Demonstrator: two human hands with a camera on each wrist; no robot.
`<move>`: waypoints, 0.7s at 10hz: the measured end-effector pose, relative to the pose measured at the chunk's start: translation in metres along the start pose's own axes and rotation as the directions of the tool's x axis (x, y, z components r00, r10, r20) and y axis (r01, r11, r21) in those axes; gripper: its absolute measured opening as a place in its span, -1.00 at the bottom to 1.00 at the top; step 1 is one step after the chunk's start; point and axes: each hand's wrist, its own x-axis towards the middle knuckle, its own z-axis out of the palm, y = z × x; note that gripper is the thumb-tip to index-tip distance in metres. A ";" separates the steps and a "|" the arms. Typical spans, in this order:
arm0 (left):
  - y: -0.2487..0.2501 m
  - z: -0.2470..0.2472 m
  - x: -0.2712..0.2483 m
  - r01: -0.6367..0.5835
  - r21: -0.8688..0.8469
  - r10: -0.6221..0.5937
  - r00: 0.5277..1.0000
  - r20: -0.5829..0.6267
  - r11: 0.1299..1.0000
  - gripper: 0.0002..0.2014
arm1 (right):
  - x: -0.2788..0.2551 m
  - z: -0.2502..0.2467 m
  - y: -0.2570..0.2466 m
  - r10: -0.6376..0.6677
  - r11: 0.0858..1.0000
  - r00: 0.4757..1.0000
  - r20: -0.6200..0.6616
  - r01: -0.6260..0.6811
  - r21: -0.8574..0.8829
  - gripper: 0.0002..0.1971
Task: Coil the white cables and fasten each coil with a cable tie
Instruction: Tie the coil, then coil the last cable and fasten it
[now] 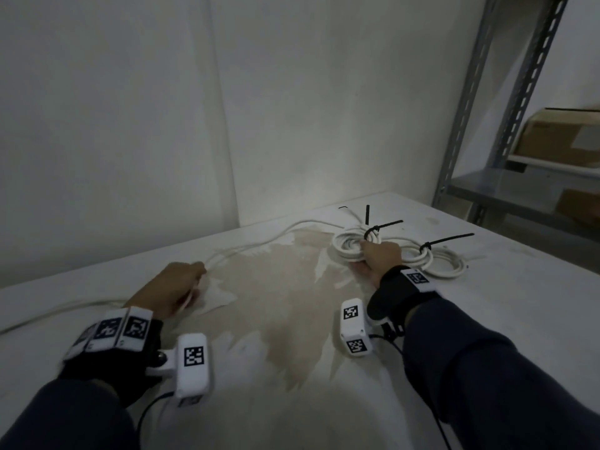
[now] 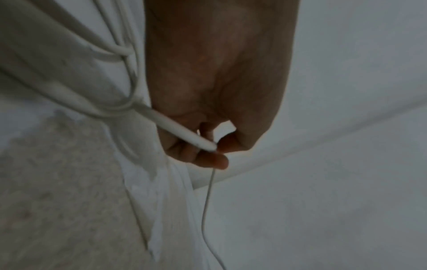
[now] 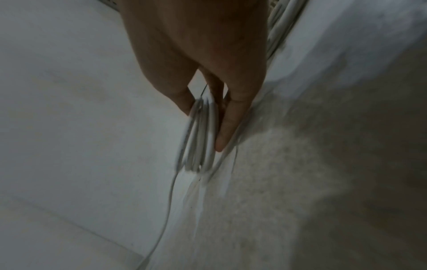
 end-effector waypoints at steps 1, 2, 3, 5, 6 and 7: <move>0.000 -0.007 -0.001 -0.053 -0.486 0.034 0.998 -0.046 0.872 -0.75 | -0.020 0.001 -0.004 0.037 0.999 0.997 0.074 -0.037 -0.010 -0.89; 0.004 -0.011 -0.001 -0.142 -0.695 0.116 0.990 -0.085 0.704 -0.73 | -0.022 -0.005 -0.004 -0.004 0.999 1.000 0.022 0.005 -0.047 -0.95; 0.010 -0.017 -0.005 -0.253 -0.684 0.223 0.966 -0.134 0.684 -0.64 | -0.007 -0.006 -0.002 -0.126 0.980 0.989 -0.083 0.110 -0.168 -0.86; 0.008 -0.036 -0.023 -0.333 -0.525 0.388 0.922 -0.006 0.783 -0.46 | 0.001 -0.002 -0.023 -0.236 0.945 0.953 -0.191 0.180 -0.273 -0.62; 0.005 -0.046 -0.030 -0.371 -0.431 0.414 0.910 0.006 0.822 -0.51 | -0.009 0.004 -0.031 -0.174 0.803 0.971 -0.163 0.044 -0.595 -0.48; 0.005 -0.055 -0.034 -0.427 -0.340 0.455 0.890 0.005 0.838 -0.52 | -0.037 0.022 -0.039 -0.246 0.755 0.949 -0.198 0.059 -0.653 -0.47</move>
